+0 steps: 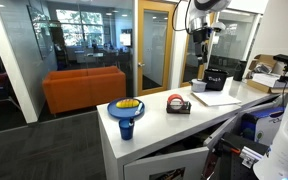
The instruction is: Remove the black marker from the blue cup
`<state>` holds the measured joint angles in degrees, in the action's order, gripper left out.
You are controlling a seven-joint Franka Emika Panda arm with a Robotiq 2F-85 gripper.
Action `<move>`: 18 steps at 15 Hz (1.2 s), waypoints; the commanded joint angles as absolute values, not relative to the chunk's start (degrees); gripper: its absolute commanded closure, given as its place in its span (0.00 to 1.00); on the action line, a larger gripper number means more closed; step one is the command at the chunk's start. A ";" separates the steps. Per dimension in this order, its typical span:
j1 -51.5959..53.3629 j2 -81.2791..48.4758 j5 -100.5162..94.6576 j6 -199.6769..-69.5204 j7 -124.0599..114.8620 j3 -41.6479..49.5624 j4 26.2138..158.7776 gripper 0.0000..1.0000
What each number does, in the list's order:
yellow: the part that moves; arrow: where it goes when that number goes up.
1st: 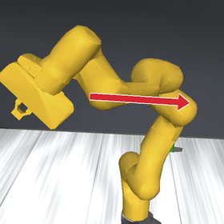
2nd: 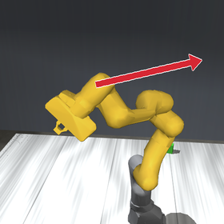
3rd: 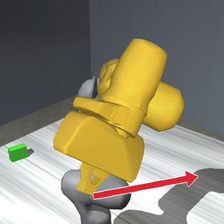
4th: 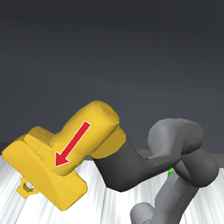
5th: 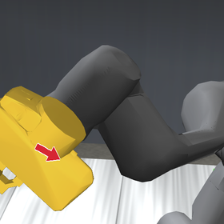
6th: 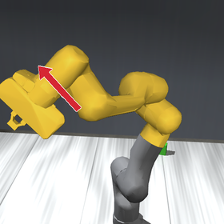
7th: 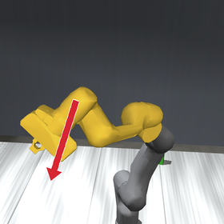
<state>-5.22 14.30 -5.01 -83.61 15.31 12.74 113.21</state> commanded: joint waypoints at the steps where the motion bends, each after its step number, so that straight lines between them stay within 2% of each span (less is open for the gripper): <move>1: -6.03 14.21 -4.86 -83.53 15.46 12.03 113.12 0.00; 14: -6.03 14.21 -4.86 -83.53 15.46 12.03 113.12 0.00; 18: -5.45 8.95 -3.65 -82.11 14.77 11.32 105.43 0.00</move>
<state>-5.17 13.51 -4.70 -83.72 15.25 12.27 111.77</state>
